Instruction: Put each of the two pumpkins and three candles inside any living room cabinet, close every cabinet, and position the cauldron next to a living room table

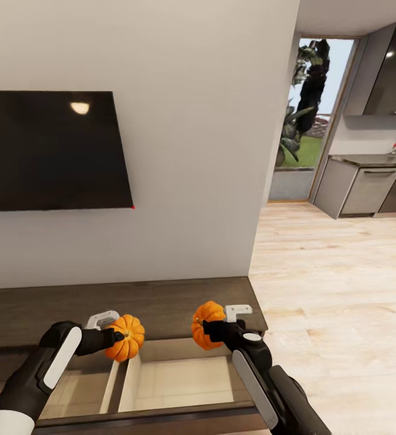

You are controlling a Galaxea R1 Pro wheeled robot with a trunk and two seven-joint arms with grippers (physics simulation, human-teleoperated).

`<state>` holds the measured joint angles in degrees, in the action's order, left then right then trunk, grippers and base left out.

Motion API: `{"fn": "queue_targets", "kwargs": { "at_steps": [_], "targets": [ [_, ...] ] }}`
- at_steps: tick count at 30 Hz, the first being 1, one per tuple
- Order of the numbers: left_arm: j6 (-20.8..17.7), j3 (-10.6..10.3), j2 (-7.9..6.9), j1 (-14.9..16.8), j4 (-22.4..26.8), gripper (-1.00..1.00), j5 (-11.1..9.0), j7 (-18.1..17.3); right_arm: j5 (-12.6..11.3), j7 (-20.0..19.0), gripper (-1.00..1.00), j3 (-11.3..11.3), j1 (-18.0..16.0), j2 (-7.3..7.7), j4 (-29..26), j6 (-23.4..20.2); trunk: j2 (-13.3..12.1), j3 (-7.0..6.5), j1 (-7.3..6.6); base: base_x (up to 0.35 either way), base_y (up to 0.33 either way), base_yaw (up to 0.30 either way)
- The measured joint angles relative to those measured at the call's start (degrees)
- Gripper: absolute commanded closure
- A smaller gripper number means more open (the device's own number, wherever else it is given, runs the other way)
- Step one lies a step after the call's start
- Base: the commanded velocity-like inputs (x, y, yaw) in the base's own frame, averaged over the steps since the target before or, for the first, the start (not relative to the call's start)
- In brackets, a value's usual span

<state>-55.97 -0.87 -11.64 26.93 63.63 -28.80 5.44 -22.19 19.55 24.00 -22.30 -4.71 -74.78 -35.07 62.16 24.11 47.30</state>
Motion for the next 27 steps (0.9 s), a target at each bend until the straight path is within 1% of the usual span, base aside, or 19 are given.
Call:
{"fn": "queue_targets", "kwargs": {
  "at_steps": [2,3,5,6,13,14,15,16,17,18,20,23,25,27],
  "targets": [
    [-0.1,-0.5,1.63,0.0,0.3,1.0,0.3,4.3,0.0,0.0,1.0,0.0,-0.2,-0.13,0.0,-0.4,0.8,0.36,0.44,0.0,0.0,0.0],
    [-0.1,-0.7,2.39,0.0,0.4,1.0,0.1,6.0,-0.1,0.0,1.0,0.0,-0.3,-0.16,0.1,-0.7,1.2,0.54,0.66,0.0,0.0,0.0],
    [-0.1,-0.8,3.54,0.1,0.5,1.0,-0.1,8.6,-0.2,0.0,1.0,0.0,-0.9,-0.2,0.4,-2.0,2.0,0.9,1.1,0.0,0.0,0.0],
    [-0.1,-0.9,3.78,0.1,0.5,1.0,0.0,9.2,-0.2,0.1,1.0,0.0,-1.0,-0.21,0.7,-2.5,2.4,1.08,1.32,0.0,0.0,0.0],
    [0.4,-1.0,4.52,0.1,0.0,1.0,0.1,10.0,-0.3,0.2,1.0,-0.1,-1.4,-0.22,1.7,-3.2,5.2,2.33,2.86,0.0,0.0,0.0],
    [0.8,-1.0,4.81,0.1,-0.1,1.0,0.1,10.0,-0.3,0.3,1.0,-0.1,-1.6,-0.22,1.9,-3.3,5.6,2.51,3.08,0.0,0.0,0.0],
    [1.6,-1.1,5.44,0.1,-0.2,1.0,0.1,10.0,-0.3,0.3,1.0,-0.2,-2.2,-0.22,2.8,-3.4,6.0,2.69,3.3,0.0,0.0,0.0],
    [2.0,-1.3,5.88,0.1,-0.3,1.0,-0.6,10.0,-0.2,0.3,1.0,-0.2,-2.7,-0.22,3.6,-3.4,6.4,2.87,3.52,0.0,0.0,0.0],
    [2.2,-1.6,6.25,0.1,-0.4,1.0,-0.5,10.0,-0.4,0.3,1.0,-0.2,-3.2,-0.22,4.6,-3.5,6.8,3.06,3.74,0.0,0.0,0.0],
    [2.3,-1.9,6.5,0.1,-0.6,1.0,-0.1,10.1,-0.5,0.3,1.0,-0.2,-3.6,-0.22,5.4,-3.5,7.2,3.24,3.96,0.0,0.0,0.0],
    [2.9,-2.7,6.75,0.1,-0.9,1.0,0.0,10.1,-0.6,0.3,1.0,-0.2,-4.2,-0.22,6.5,-3.6,8.0,3.59,4.4,0.0,0.0,0.0],
    [5.1,-3.8,6.89,0.1,-1.3,1.0,0.0,10.1,-0.9,0.4,1.0,-0.2,-4.5,-0.22,7.0,-6.1,9.2,4.13,5.05,0.0,0.0,0.0],
    [6.0,-4.1,6.93,0.1,-1.4,1.0,0.1,10.1,-0.9,0.4,1.0,-0.2,-4.6,-0.27,7.1,-7.8,10.0,4.49,5.49,0.0,0.0,0.0],
    [6.4,-4.2,6.94,0.1,-1.5,1.0,0.0,10.0,-0.8,0.5,1.0,-0.2,-4.7,-0.29,7.2,-8.6,10.8,4.85,5.93,0.0,0.0,0.0]
  ]
}}
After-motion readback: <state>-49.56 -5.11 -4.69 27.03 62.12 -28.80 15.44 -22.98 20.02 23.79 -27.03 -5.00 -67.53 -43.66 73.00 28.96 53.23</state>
